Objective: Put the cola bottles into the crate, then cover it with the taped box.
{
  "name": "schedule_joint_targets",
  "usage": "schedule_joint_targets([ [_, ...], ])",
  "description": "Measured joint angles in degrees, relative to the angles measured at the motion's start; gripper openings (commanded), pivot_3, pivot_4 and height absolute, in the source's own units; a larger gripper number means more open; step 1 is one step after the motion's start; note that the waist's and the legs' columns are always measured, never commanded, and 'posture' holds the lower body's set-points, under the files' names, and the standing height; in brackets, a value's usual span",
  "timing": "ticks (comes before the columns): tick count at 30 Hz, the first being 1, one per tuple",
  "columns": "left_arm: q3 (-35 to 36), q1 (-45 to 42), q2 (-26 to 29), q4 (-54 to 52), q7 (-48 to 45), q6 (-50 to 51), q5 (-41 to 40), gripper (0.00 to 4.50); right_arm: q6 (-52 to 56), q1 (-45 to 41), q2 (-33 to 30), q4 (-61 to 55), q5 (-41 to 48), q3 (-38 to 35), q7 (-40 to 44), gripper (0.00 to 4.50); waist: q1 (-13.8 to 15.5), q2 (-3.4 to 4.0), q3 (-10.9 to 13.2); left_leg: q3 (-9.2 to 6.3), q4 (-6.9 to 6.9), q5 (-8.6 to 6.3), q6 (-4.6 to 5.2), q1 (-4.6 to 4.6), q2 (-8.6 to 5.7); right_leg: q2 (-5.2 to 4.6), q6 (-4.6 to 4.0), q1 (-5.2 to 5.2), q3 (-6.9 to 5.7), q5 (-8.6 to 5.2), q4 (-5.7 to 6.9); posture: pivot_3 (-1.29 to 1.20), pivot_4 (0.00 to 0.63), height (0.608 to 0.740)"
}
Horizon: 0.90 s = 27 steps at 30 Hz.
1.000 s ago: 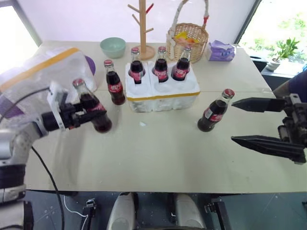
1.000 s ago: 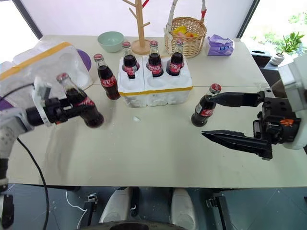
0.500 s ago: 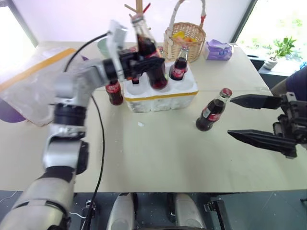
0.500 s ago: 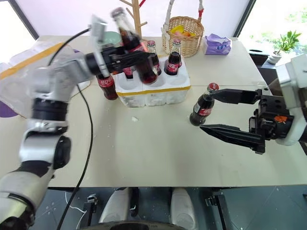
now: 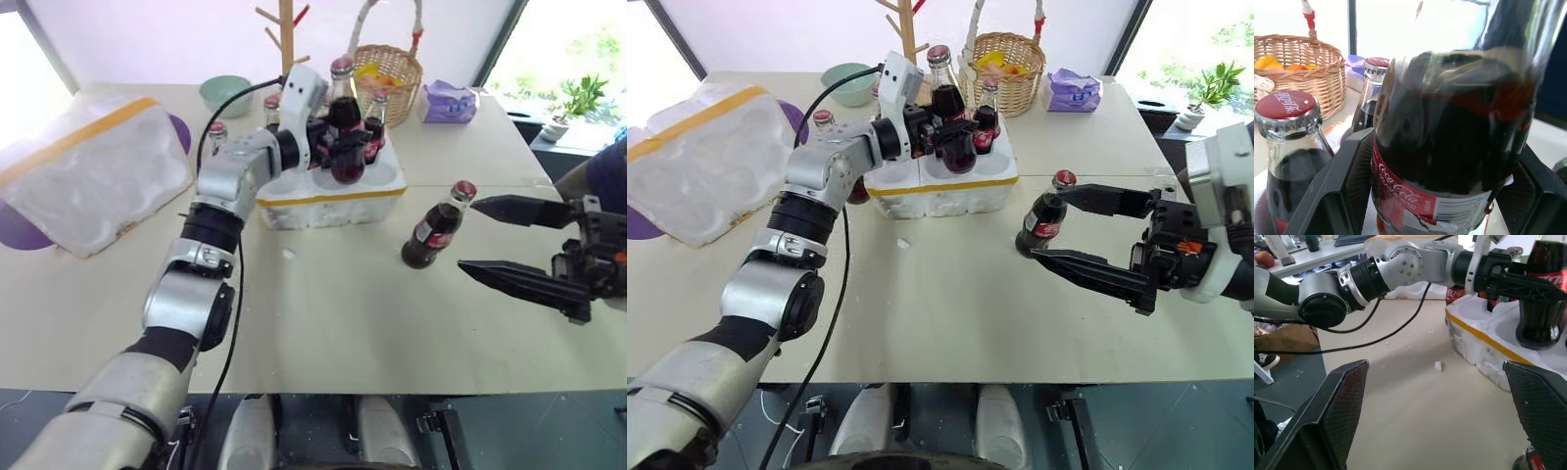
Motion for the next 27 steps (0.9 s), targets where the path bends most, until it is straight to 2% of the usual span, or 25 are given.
schedule_joint_targets([
  [4, -1.14, 4.20, 1.70, -3.13, -0.57, 2.06, 2.08, 2.78, -1.31, 0.00, 0.35, 0.87, -1.91, 0.84, -0.30, 4.50, 0.12, 0.01, 0.00, 0.00, 0.01, 0.00, 0.00, -0.01, 0.00, 0.00, 0.00, 0.00, 0.00, 0.00, 0.03, 0.00, 0.150, 0.740],
  [10, -1.74, 4.51, 1.29, -4.65, 0.06, 3.17, 3.45, 2.78, -2.44, -0.17, 0.62, 1.59, -3.54, 3.00, 0.10, 4.50, 0.12, -0.04, 0.02, -0.01, 0.03, 0.00, 0.00, -0.06, -0.01, -0.01, 0.01, 0.00, 0.00, 0.00, -0.01, 0.00, 0.150, 0.740],
  [14, -1.81, 3.43, -1.52, 1.20, 2.60, 1.15, 5.21, 2.78, -2.72, -1.16, 0.61, 2.39, -4.19, 4.16, 0.27, 4.50, 0.16, -0.02, 0.01, -0.02, 0.07, 0.00, 0.00, -0.02, -0.01, 0.00, 0.01, 0.01, -0.01, 0.00, 0.05, 0.00, 0.150, 0.740],
  [16, -1.66, 2.60, -3.57, 6.49, 4.81, -0.90, 6.41, 3.82, -3.02, -1.51, 0.60, 2.35, -4.60, 4.91, 0.51, 4.50, 0.24, -0.03, 0.01, -0.02, 0.11, 0.00, 0.00, -0.03, -0.01, -0.01, 0.01, 0.03, -0.01, 0.00, 0.05, 0.00, 0.150, 0.740],
  [18, -1.51, 0.19, -3.99, 9.21, 5.97, -3.00, 7.06, 4.48, -3.16, -1.68, 0.61, 2.34, -4.71, 5.25, 0.66, 4.50, 0.39, -0.02, -0.01, -0.03, 0.15, 0.00, 0.00, -0.02, -0.02, -0.02, 0.00, 0.08, -0.01, 0.00, 0.03, 0.00, 0.150, 0.740],
  [22, -1.30, 0.85, -3.74, 9.70, 5.45, -4.14, 7.45, 4.48, -3.23, -1.71, 0.60, 2.37, -4.87, 5.27, 1.18, 4.50, 0.09, -0.01, -0.01, -0.02, 0.15, 0.00, 0.00, -0.01, 0.00, -0.02, 0.00, 0.08, -0.01, 0.00, 0.05, 0.00, 0.150, 0.740],
  [27, 2.30, 8.47, -0.93, -4.27, -2.40, -1.83, 0.79, 4.48, -3.58, -2.32, 0.62, 2.53, -5.81, 6.39, 1.34, 4.50, -0.15, 0.01, -0.01, -0.02, 0.03, 0.00, 0.00, 0.07, 0.03, 0.00, 0.01, 0.04, -0.01, 0.00, 0.13, 0.00, 0.150, 0.740],
])
